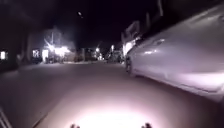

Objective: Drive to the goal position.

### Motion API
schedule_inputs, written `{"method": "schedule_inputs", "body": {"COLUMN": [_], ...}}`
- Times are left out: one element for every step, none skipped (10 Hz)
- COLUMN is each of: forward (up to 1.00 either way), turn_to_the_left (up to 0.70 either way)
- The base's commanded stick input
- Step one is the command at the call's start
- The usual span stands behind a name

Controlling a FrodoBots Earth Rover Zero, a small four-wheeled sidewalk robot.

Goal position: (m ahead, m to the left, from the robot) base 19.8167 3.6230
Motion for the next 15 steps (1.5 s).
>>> {"method": "schedule_inputs", "body": {"forward": [0.85, 0.85, 0.85, 0.85, 0.85, 0.85, 0.85, 0.85, 0.85, 0.85, 0.85, 0.85, 0.85, 0.85, 0.85], "turn_to_the_left": [0.14, 0.34, 0.34, 0.34, 0.34, 0.34, 0.10, 0.00, 0.00, 0.00, 0.00, 0.00, 0.00, 0.00, 0.00]}}
